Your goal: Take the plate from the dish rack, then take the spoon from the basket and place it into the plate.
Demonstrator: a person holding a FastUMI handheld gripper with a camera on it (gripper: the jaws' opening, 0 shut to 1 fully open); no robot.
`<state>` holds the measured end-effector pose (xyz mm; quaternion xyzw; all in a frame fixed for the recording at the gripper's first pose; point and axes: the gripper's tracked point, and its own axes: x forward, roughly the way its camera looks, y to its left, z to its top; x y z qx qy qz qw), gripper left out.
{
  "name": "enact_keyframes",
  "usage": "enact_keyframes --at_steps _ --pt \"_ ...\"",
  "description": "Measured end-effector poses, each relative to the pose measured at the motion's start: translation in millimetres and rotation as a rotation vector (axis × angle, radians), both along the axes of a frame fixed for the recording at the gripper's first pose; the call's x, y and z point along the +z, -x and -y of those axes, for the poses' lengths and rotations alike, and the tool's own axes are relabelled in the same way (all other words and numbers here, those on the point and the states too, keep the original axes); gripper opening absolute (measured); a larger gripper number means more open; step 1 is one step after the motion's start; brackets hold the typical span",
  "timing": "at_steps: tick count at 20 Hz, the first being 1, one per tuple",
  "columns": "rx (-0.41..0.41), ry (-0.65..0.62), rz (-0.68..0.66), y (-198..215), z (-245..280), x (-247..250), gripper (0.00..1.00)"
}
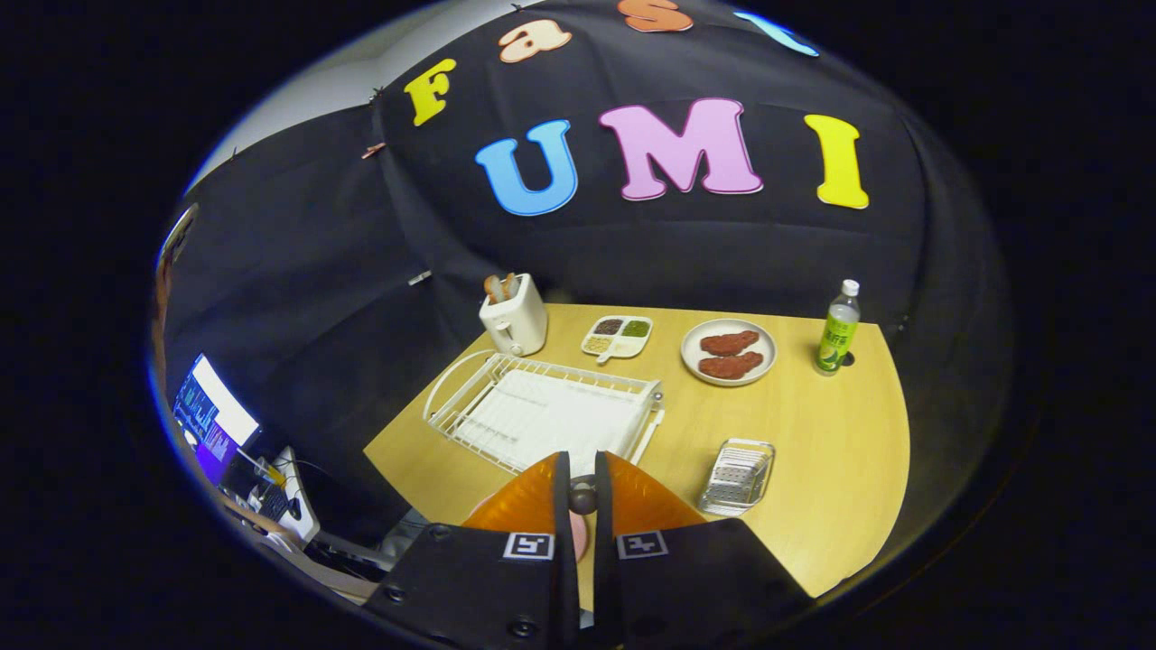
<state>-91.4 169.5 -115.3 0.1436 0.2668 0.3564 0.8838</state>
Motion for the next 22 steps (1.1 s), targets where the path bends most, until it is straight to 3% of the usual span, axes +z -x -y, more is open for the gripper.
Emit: enact_keyframes --at_steps 9,16,22 --pt "0.189 0.078 -0.032 40.7 -89.7 -81.3 0.11" --pt "0.243 0.100 0.025 47.0 -143.6 -110.0 0.11" --pt "0.286 0.125 0.053 56.1 -160.4 -117.1 0.11"
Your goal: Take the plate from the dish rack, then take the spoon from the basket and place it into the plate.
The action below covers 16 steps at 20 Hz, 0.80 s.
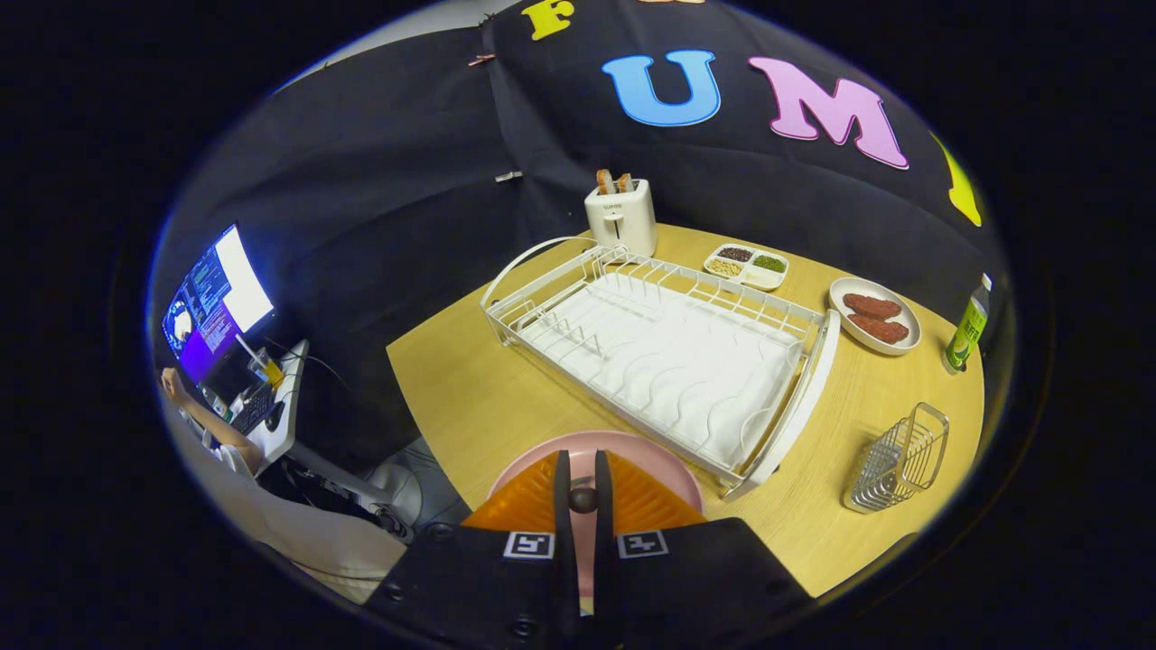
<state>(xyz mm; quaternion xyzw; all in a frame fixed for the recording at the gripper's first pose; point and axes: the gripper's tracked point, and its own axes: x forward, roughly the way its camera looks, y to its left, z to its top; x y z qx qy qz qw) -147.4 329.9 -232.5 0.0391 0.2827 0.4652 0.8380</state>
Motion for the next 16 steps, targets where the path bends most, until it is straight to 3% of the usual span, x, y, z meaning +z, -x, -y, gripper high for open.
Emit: enact_keyframes --at_steps 4,9,10,13,15,16 --pt "0.007 0.027 -0.028 4.3 6.0 -13.9 0.14" --pt "0.001 0.170 0.003 8.4 18.8 -49.8 0.22" --pt "0.000 0.180 0.012 9.6 19.5 -51.5 0.28" --pt "0.010 0.212 0.018 14.1 20.6 -58.3 0.73" --pt "0.010 0.215 0.011 15.0 23.9 -57.5 0.91" --pt "0.004 0.207 0.005 14.5 25.5 -55.0 0.95"
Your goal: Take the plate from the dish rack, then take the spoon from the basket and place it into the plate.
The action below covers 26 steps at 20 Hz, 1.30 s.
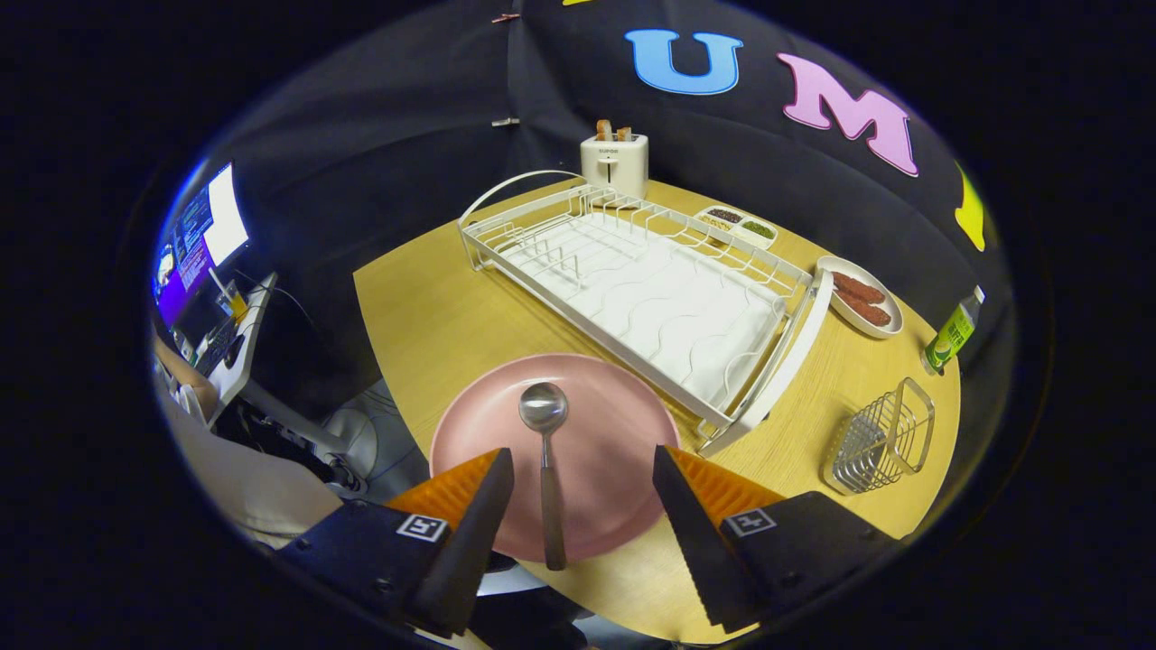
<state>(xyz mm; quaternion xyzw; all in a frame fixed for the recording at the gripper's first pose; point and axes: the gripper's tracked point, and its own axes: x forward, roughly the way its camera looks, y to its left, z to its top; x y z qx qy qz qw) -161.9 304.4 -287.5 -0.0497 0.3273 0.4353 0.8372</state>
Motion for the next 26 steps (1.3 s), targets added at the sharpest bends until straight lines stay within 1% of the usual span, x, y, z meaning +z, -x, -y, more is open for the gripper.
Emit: enact_keyframes --at_steps 1,4,7,13,15,18,20,23,26 --pt "-0.009 -0.012 -0.005 -0.8 2.3 3.8 0.99" --pt "-0.063 -0.067 -0.021 -6.9 13.5 22.7 0.99" --pt "-0.147 -0.116 0.037 -29.8 37.5 56.2 0.99" --pt "-0.362 -0.207 0.187 -90.6 115.3 143.8 0.99" --pt "-0.449 -0.236 0.233 -111.9 146.3 173.7 0.99" --pt "-0.576 -0.248 0.316 -131.9 199.7 211.1 0.99" --pt "-0.639 -0.263 0.367 -139.3 229.2 233.7 0.99" --pt "-0.708 -0.241 0.434 -146.7 269.7 254.8 0.99" --pt "-0.751 -0.194 0.492 -149.2 298.4 264.2 0.98"
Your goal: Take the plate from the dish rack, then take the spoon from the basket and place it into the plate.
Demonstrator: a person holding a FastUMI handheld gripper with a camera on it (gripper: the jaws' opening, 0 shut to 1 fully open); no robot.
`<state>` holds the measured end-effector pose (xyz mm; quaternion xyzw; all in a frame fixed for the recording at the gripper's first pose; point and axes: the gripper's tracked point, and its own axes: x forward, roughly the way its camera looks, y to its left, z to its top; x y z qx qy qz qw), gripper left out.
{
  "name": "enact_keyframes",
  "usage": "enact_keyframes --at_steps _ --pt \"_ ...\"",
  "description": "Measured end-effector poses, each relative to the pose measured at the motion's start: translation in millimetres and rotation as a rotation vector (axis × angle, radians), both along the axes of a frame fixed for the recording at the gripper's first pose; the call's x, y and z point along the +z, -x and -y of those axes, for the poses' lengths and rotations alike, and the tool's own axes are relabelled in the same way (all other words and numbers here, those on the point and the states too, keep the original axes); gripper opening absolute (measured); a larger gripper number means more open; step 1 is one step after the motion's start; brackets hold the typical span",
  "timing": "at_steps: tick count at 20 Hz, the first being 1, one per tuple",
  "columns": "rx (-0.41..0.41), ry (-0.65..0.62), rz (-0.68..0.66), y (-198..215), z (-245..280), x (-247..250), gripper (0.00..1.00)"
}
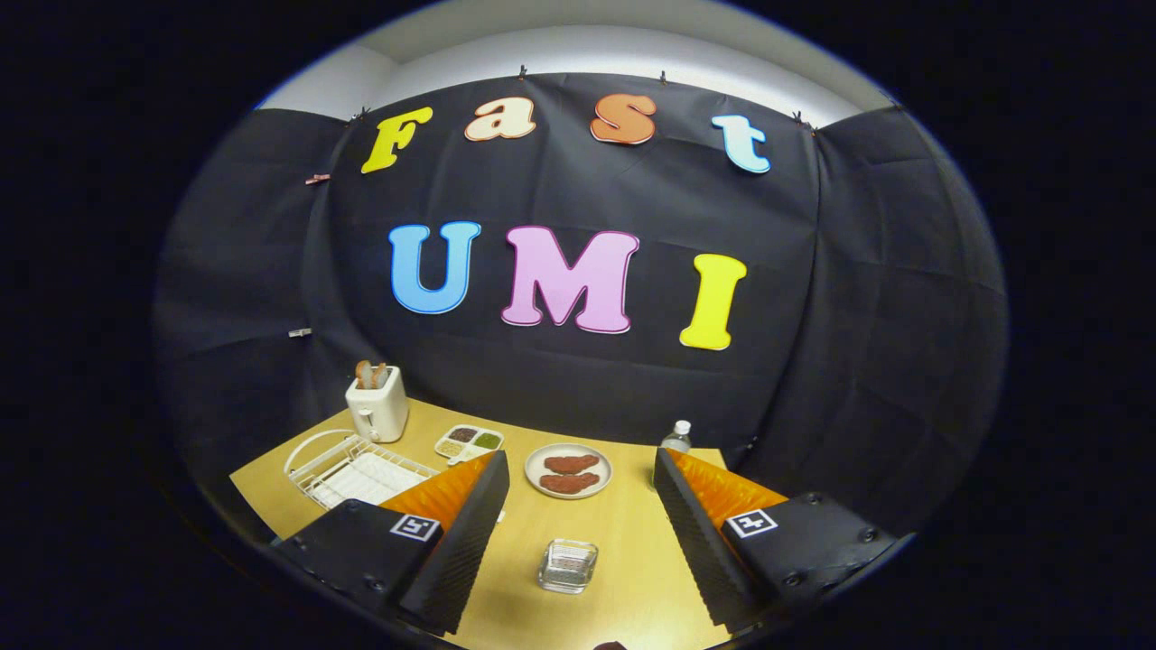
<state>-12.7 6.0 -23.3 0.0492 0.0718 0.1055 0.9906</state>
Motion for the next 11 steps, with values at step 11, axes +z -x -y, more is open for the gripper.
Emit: enact_keyframes --at_steps 11 --pt "-0.023 -0.036 0.011 3.5 25.3 0.9 0.98"
